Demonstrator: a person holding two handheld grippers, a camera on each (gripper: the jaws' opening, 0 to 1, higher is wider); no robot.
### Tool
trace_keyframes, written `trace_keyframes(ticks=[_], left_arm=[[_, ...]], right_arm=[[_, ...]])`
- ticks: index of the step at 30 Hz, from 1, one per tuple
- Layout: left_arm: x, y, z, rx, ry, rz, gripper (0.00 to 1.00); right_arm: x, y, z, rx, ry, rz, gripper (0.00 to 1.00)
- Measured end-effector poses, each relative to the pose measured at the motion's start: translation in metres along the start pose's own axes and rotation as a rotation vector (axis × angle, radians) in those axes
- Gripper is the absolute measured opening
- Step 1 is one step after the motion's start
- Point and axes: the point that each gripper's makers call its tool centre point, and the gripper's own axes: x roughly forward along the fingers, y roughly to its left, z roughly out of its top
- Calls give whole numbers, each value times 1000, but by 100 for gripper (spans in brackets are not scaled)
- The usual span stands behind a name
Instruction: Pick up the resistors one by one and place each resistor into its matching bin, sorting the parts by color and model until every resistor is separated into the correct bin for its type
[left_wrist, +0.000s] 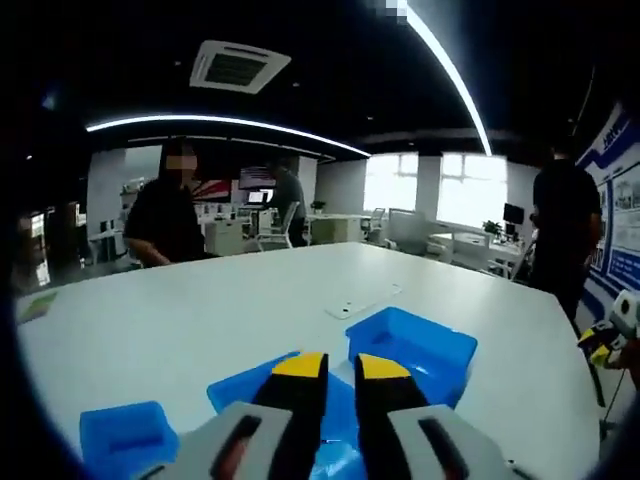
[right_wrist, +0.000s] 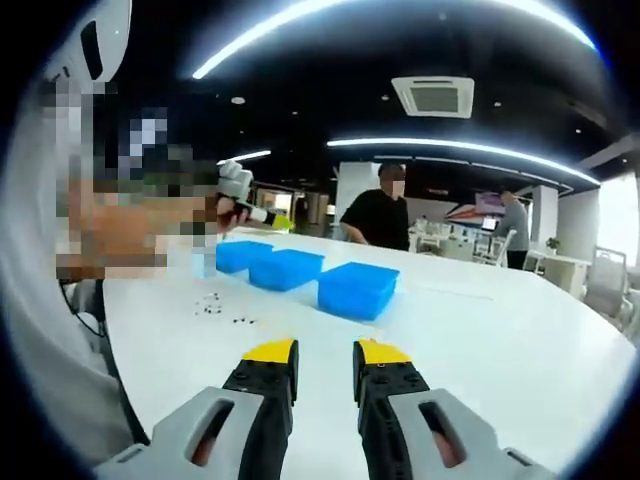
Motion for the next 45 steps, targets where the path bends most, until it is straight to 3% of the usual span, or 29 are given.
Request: trace_keyframes(ticks=[7,16,25,30,32,33,34,37,40,42,45], left_arm=[[-9,-13,-9,52,34,-32,14],[-11,-18,-6,55,27,-43,14],[-8,-49,-2,175,38,-111,14],[-7,-87,-9,417,105,-255,14],[-12,-117,-22,555,160,-395,14],[-21,-139,-37,632,220,-517,14],[-25,-149,-45,679,246,-565,14],[-50,-188,-86,942,373,-793,14],[-63,-204,-116,1034,496,-891,13],[-63,-208,-130,1069,565,-906,13],[-58,-211,-136,1072,596,-911,13]], right_arm=[[6,2,-2,8,0,14,24],[10,5,1,2,-1,30,24],[5,2,-13,26,22,18,24],[4,-2,-12,25,18,10,24],[3,-4,-10,27,11,6,24],[2,-4,-10,31,6,5,24],[3,-4,-10,32,6,5,24],[3,-4,-14,30,18,7,24],[2,-4,-15,40,12,9,24],[2,-4,-17,40,16,9,24],[0,-4,-16,42,10,9,24]])
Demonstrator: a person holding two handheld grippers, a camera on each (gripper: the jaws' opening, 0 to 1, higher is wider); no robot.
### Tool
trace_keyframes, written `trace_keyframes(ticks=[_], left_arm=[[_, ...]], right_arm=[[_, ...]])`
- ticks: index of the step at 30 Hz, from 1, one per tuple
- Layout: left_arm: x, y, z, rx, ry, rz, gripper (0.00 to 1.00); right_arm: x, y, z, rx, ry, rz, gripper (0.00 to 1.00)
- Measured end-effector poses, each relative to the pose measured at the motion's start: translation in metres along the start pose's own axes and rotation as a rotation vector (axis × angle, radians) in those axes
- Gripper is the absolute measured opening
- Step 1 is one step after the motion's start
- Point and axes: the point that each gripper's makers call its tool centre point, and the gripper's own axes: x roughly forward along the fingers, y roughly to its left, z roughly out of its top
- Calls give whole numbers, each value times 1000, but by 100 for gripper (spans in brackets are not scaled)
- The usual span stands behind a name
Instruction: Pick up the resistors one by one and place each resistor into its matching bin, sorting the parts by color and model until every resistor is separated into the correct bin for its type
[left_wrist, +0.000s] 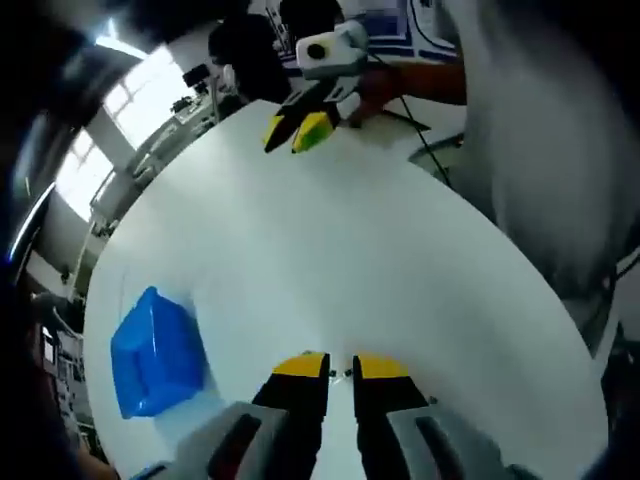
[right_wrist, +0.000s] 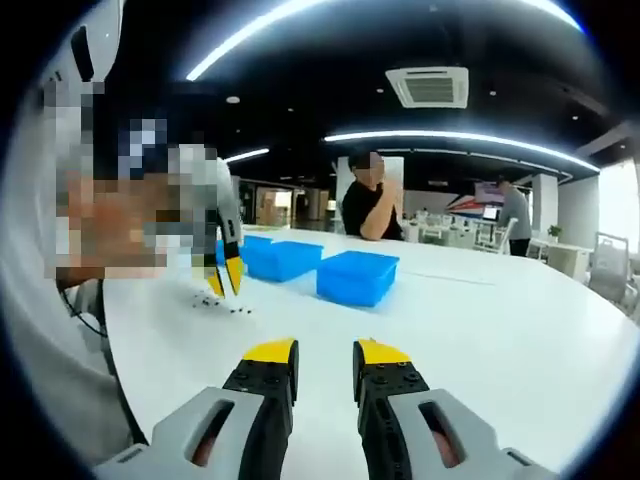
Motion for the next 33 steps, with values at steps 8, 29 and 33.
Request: trace_keyframes(ticks=[8,29,33], left_arm=[[4,6,-11,-55,39,1,11],[8,1,-28,-148,74,-53,11],[3,3,-30,-151,68,-44,13]], right_arm=[[-7,-4,-3,5,4,-7,24],[-11,-9,-6,8,4,-12,24],[-10,-8,-6,9,2,-9,24]])
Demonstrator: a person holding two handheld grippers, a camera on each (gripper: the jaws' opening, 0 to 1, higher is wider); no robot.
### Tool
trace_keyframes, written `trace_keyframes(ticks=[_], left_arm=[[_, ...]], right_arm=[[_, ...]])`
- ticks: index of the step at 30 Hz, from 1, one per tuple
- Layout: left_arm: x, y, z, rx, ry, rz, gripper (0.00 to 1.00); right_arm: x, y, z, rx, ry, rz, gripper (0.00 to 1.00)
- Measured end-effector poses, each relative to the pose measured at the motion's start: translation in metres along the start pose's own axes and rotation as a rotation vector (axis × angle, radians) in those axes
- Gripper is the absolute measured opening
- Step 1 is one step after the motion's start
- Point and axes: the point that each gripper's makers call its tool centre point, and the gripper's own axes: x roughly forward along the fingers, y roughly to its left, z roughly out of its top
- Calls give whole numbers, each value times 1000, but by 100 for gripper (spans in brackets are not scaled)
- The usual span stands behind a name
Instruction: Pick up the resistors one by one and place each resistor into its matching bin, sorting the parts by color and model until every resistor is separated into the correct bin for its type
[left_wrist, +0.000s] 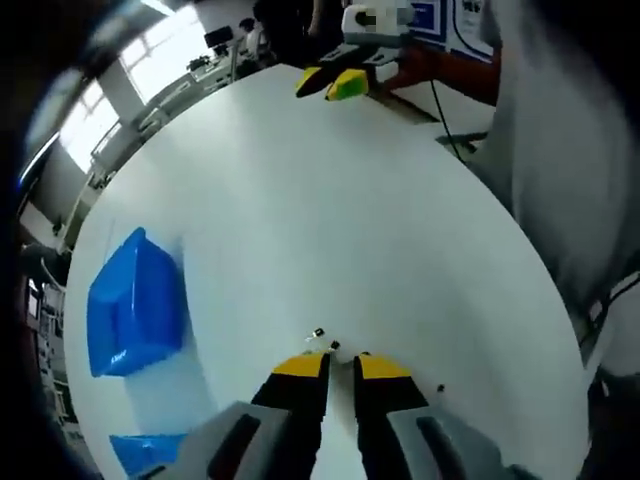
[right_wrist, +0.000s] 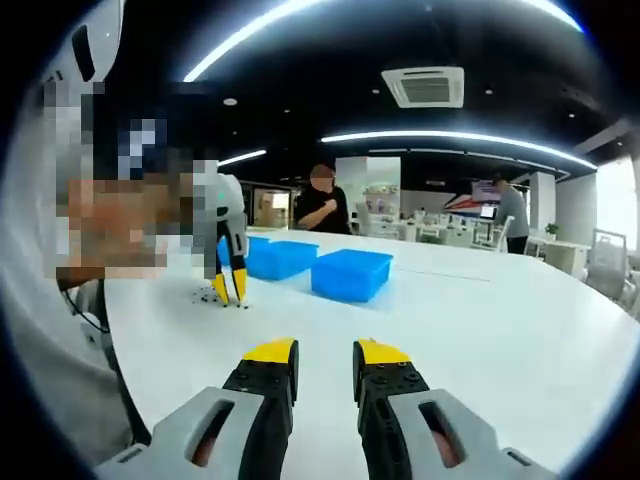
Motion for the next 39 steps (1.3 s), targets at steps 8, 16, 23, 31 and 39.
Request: trace_keyframes(ticks=[8,16,23,31,39], left_arm=[[7,6,7,-14,-10,-8,12],[11,5,6,-33,-22,-37,8],[11,4,6,-69,-73,-51,6],[-15,2,29,-153,-378,-17,6],[-73,50,31,-371,-763,260,5]], right_arm=[[1,0,-1,0,1,2,24],[-5,-6,-5,5,12,-16,24],[-2,-5,-6,8,16,-9,24],[5,-3,-4,-3,19,8,24],[11,0,-5,4,18,22,24]])
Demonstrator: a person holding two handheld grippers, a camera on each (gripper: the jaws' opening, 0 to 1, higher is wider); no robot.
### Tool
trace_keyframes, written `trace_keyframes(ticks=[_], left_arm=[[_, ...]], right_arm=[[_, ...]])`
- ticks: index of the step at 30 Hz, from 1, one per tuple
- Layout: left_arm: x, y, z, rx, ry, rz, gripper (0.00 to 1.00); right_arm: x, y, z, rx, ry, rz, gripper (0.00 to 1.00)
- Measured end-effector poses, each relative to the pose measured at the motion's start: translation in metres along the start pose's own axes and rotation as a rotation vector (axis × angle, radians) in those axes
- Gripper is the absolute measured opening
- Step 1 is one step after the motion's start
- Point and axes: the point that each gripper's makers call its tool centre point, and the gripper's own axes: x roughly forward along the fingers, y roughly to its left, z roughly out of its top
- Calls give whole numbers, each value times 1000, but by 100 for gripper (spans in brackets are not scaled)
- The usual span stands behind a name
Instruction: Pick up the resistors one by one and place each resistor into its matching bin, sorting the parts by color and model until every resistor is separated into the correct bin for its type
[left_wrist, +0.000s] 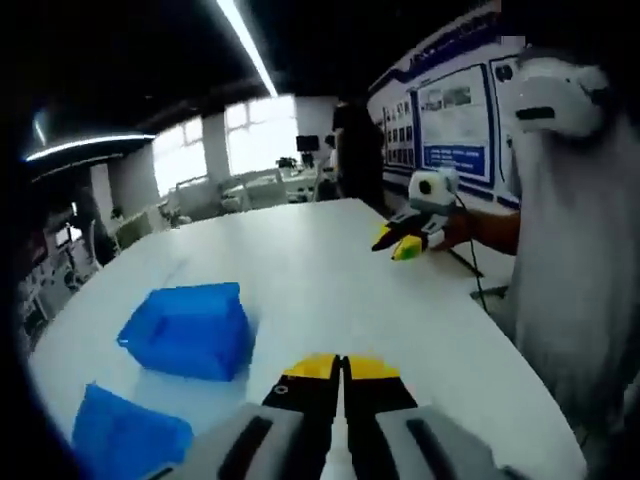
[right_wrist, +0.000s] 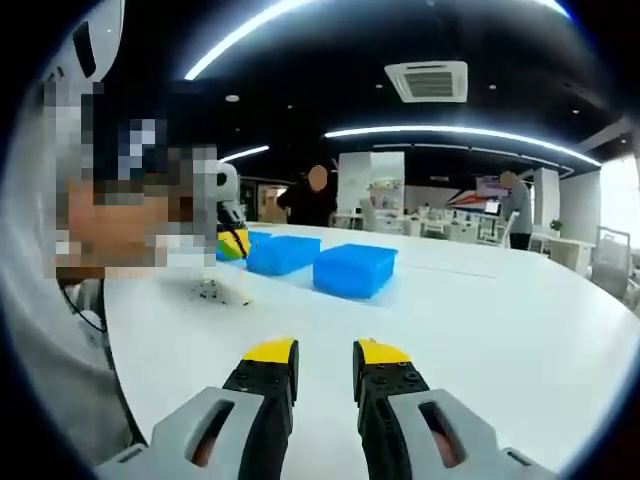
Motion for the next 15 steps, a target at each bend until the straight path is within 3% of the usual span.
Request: trace_keyframes(ticks=[2,3,4,8,11,13,14,15], left_arm=[[-13,26,6,-132,-122,109,5],[-18,34,9,-166,-161,137,5],[-27,50,11,-193,-217,213,5],[-62,95,14,-227,-307,463,5],[-87,122,6,-291,-327,629,5],[-100,137,-10,-338,-267,746,5],[-104,141,-14,-340,-252,778,6],[-103,141,-14,-342,-259,766,7]], right_arm=[[2,1,0,5,-5,3,24],[3,1,0,4,-3,5,24],[3,1,-1,2,1,6,24],[3,1,2,-5,0,10,24],[2,1,2,-9,4,9,24],[2,1,1,-8,6,7,24],[3,2,1,-7,6,7,24],[3,2,1,-6,5,7,24]])
